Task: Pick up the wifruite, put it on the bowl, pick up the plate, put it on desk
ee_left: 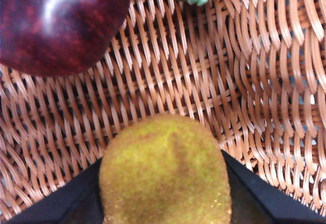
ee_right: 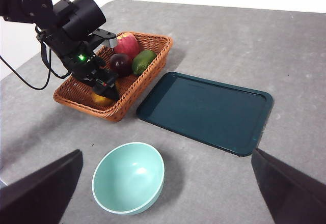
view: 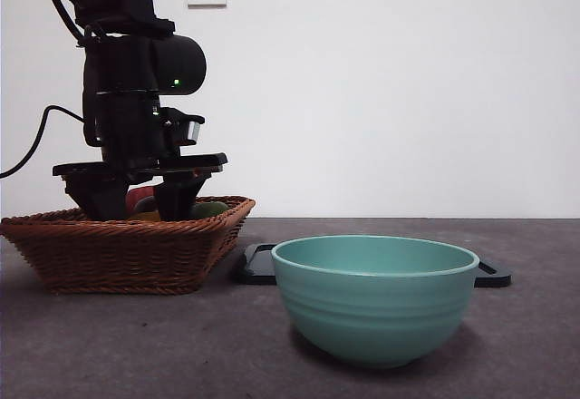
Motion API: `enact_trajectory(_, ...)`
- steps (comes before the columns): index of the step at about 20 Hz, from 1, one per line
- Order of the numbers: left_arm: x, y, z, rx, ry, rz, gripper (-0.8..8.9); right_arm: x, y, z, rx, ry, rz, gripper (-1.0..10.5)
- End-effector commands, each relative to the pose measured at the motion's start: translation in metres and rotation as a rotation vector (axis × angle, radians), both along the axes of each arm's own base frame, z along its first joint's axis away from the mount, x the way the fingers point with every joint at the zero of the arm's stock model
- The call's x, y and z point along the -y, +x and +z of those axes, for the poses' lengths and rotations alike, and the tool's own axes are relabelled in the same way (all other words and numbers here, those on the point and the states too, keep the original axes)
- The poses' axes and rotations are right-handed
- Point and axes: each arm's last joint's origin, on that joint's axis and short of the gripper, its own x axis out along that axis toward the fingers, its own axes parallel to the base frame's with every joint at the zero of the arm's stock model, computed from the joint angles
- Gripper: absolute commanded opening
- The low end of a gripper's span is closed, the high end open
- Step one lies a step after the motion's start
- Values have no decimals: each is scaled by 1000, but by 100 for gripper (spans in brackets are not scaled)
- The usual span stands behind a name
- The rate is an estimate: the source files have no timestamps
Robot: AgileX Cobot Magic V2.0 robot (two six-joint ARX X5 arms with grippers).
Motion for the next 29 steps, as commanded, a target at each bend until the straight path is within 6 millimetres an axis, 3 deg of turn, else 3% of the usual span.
enact_trajectory(1,4,3,-3,-10,10,-14,212,0,-2,6,15,17,2,653)
enact_trajectory(4,2,5,9,-28,18,-9,213,0,-2,6,15,17,2,652)
enact_trajectory(9,7,-1,50,-79,39,-25,213,0,-2,6,14,17,2,652)
enact_trajectory(14,21,-39,91,-53,30,-105,213,0,-2,6,14,17,2,652)
enact_trajectory(19,46,-95,136,35,-25,-235,213,0,-2,6,14,17,2,652)
enact_trajectory(22,65,-123,144,34,-40,-298,213,0,-2,6,14,17,2,652)
enact_trajectory(29,122,-171,137,62,-95,-479,213,0,-2,6,15,16,-1,652)
